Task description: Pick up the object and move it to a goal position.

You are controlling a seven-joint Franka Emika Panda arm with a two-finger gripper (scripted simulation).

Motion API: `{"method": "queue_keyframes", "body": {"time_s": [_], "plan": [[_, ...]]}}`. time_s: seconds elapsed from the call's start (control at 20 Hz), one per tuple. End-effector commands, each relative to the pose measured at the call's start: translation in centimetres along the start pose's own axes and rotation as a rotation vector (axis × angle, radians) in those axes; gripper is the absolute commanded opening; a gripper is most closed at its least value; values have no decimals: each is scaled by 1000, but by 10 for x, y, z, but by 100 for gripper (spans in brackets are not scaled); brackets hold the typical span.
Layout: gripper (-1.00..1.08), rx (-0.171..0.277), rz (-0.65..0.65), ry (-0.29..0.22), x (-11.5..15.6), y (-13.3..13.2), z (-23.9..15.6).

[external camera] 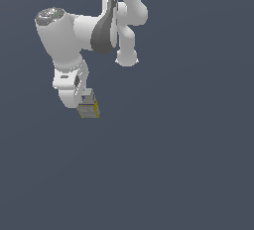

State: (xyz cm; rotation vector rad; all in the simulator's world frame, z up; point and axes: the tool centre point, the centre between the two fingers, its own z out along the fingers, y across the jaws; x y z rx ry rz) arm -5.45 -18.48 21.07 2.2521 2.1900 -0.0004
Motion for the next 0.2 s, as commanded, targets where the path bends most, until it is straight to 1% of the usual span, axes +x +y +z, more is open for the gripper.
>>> {"method": "queue_keyframes", "body": {"time_s": [0.0,0.15], "plan": [[-100,0,-2,0,-4,1,-1],[-100,0,-2,0,-2,2,-1]]}}
